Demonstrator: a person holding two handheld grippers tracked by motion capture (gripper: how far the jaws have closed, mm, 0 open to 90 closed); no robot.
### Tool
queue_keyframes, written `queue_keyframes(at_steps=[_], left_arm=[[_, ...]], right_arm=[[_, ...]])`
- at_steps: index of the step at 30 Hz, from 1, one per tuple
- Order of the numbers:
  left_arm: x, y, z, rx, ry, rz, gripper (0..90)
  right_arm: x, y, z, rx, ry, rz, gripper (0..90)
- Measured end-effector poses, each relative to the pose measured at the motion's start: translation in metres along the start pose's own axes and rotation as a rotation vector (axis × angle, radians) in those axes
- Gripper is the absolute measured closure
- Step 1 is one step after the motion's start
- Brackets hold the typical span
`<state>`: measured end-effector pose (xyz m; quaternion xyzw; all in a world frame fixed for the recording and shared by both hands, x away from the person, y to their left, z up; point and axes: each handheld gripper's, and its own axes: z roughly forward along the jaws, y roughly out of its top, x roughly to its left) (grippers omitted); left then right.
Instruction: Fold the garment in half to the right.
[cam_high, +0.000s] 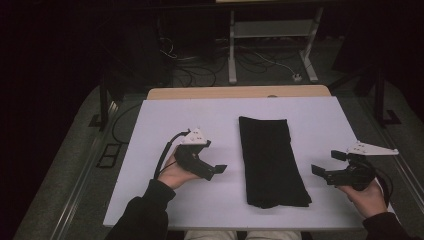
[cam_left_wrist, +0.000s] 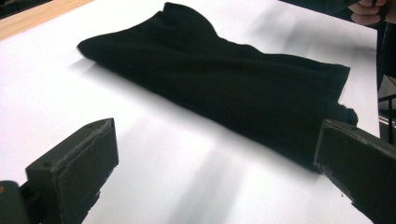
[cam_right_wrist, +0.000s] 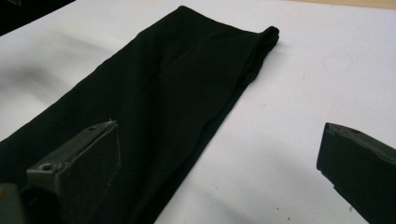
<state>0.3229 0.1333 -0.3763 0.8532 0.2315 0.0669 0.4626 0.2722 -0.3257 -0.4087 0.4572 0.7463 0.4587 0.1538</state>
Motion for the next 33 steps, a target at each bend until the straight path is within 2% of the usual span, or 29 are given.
queue_keyframes(at_steps=[13, 19, 33], left_arm=[[0.015, -0.025, -0.029, -0.035, 0.061, -0.060, 0.0], [0.019, -0.036, -0.039, -0.041, 0.085, -0.083, 0.0], [0.031, -0.062, -0.063, -0.080, 0.153, -0.145, 0.0]], right_arm=[[0.002, -0.002, 0.003, 0.009, 0.011, -0.001, 0.0], [0.003, -0.004, 0.006, 0.029, 0.019, -0.004, 0.0], [0.005, -0.006, 0.008, 0.034, 0.023, -0.009, 0.0]])
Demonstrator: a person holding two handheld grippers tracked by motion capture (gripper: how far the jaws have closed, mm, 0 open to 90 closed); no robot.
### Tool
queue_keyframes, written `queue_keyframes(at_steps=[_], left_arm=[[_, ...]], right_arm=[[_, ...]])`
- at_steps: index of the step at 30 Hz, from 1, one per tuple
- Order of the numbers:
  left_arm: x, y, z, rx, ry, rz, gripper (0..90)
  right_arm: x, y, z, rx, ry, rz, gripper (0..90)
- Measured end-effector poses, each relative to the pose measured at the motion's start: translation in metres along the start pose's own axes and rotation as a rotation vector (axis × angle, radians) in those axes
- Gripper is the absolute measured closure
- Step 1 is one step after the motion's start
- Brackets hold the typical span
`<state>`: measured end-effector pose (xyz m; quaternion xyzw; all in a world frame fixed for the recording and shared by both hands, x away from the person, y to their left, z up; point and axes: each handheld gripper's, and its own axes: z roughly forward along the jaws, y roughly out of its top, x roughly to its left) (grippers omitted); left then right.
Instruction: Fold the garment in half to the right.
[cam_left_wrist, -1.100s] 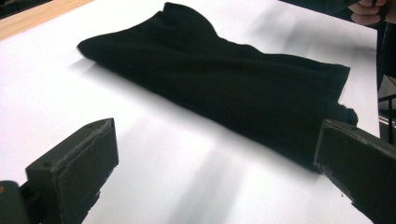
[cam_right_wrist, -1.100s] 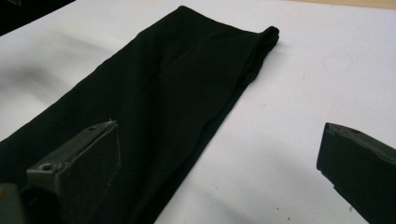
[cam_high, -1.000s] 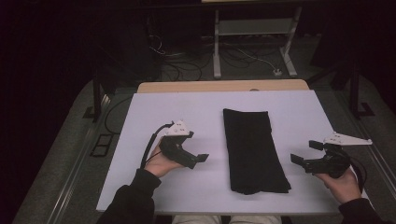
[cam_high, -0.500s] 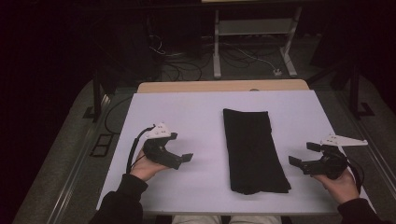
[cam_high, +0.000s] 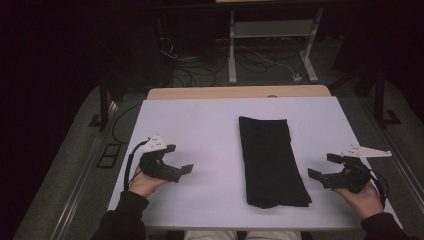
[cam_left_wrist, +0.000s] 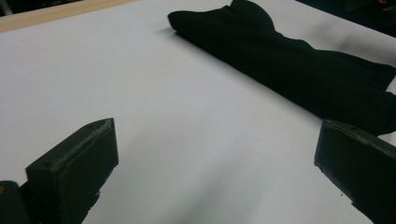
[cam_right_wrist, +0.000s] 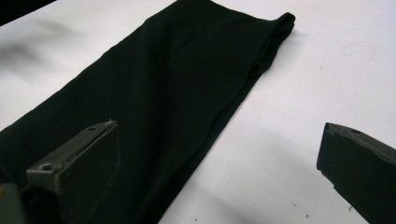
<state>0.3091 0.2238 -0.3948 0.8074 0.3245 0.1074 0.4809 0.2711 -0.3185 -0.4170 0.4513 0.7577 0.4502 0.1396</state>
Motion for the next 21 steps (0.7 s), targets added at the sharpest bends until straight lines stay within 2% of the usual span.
queue_keyframes(at_steps=[15, 21], left_arm=[[0.021, -0.031, -0.033, -0.047, 0.102, -0.060, 0.0], [0.026, -0.043, -0.045, -0.057, 0.142, -0.070, 0.0]], right_arm=[[0.000, 0.000, -0.001, -0.003, -0.004, -0.011, 0.0], [0.000, -0.001, -0.001, -0.006, -0.007, -0.015, 0.0]])
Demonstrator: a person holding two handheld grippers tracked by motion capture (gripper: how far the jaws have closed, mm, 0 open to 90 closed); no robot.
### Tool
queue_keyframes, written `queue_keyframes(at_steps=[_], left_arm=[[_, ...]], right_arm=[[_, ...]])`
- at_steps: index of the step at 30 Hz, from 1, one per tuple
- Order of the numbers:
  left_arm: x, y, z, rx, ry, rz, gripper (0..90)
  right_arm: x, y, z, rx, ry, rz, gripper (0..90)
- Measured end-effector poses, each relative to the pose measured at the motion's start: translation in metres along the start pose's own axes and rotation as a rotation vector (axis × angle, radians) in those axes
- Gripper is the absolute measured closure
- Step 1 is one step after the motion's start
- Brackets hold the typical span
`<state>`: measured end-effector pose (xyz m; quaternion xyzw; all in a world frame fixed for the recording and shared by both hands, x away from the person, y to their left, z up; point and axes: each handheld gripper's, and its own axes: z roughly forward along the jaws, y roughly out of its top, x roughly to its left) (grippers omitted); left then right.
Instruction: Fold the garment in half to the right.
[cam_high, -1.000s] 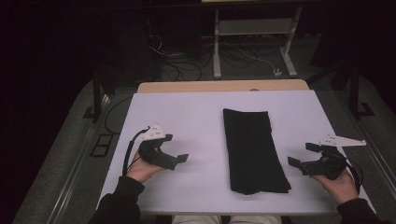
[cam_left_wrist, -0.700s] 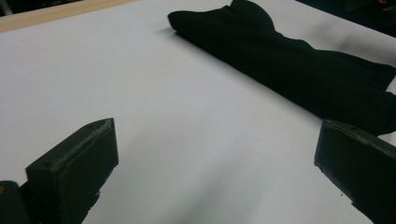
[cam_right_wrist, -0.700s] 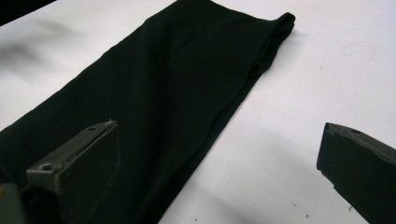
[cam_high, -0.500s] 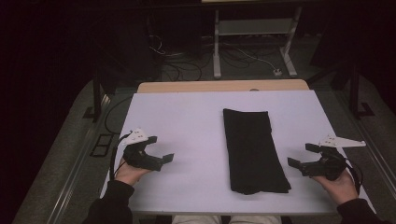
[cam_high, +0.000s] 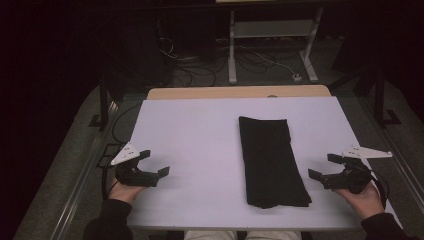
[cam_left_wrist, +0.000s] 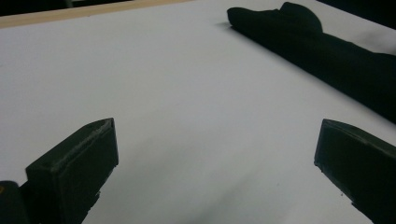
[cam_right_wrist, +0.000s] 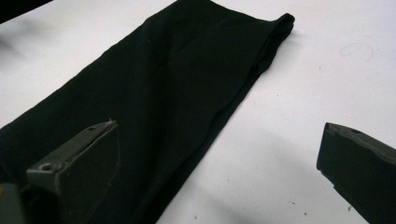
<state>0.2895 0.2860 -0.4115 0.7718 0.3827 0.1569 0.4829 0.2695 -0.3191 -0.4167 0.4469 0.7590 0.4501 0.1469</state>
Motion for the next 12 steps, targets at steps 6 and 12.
queue_keyframes(at_steps=[6, 12], left_arm=[[0.008, -0.011, -0.009, 0.007, 0.035, -0.031, 0.0], [0.010, -0.014, -0.012, 0.002, 0.039, -0.040, 0.0]], right_arm=[[0.000, -0.001, 0.000, 0.006, -0.003, 0.004, 0.0], [0.000, -0.001, -0.001, 0.002, -0.007, 0.002, 0.0]])
